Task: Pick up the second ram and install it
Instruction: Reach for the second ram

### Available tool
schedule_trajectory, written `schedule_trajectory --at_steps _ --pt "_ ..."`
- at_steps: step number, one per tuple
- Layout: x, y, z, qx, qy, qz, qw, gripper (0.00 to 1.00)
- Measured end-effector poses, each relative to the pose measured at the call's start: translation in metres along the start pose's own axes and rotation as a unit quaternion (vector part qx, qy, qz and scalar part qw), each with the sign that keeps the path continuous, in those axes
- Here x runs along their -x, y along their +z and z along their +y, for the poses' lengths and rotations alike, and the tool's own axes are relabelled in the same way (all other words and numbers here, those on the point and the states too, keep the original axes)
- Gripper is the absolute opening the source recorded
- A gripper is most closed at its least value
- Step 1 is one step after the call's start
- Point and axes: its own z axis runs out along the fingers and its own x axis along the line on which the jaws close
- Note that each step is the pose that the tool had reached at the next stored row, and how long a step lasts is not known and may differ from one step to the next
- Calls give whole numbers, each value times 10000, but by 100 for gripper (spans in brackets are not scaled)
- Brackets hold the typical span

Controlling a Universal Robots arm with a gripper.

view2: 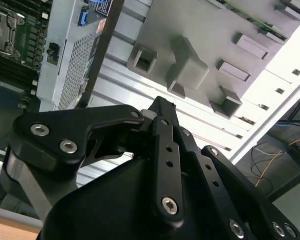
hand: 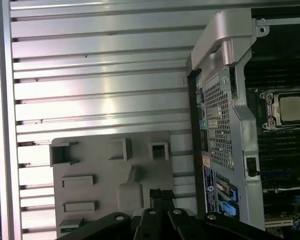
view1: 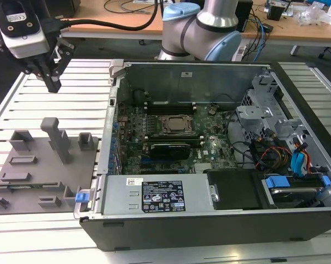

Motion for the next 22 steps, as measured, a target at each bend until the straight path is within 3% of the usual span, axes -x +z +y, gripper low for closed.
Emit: schedule_trajectory --at_steps 6,12,19,22 --pt "-157 1 -12 0 0 0 10000 11" --pt "-252 2 -19 0 0 0 10000 11" --pt "-444 3 -34 0 0 0 10000 11" --pt "-483 4 -37 0 0 0 10000 11"
